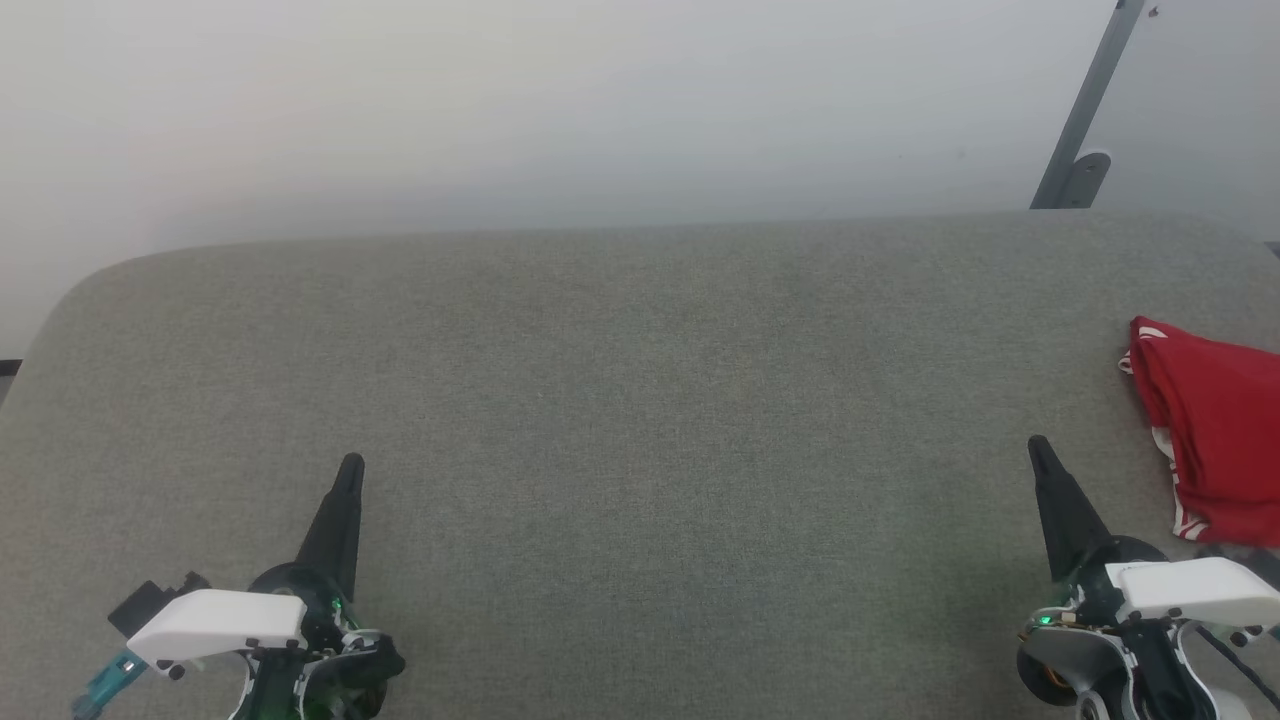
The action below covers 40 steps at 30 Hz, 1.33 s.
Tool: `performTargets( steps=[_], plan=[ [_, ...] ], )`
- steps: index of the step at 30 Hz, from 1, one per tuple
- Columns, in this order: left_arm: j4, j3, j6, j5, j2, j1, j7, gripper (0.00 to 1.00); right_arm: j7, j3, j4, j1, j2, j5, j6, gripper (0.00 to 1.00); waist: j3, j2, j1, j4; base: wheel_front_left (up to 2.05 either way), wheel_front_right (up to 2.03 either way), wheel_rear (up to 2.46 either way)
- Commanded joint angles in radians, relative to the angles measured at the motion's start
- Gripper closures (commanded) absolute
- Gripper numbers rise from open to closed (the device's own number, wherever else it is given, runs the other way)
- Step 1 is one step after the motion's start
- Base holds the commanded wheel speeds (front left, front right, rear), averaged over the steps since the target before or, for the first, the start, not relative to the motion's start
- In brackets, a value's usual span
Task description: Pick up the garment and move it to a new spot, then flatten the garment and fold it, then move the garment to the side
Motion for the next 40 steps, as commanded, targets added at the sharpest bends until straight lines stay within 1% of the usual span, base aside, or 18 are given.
performTargets(
  steps=[1,40],
  plan=[
    [0.000,0.005,-0.003,0.004,-0.002,-0.011,0.005,1.00,0.001,0.000,0.002,-0.005,0.004,0.004,0.000,1.00,0.000,0.0000,0.0000,0.000,0.00,0.00,0.00],
    [0.000,0.007,-0.003,0.006,-0.003,-0.011,0.006,1.00,0.001,0.000,0.002,-0.005,0.004,0.005,0.000,1.00,0.000,0.0000,0.0000,0.000,0.00,0.00,0.00]
  ],
)
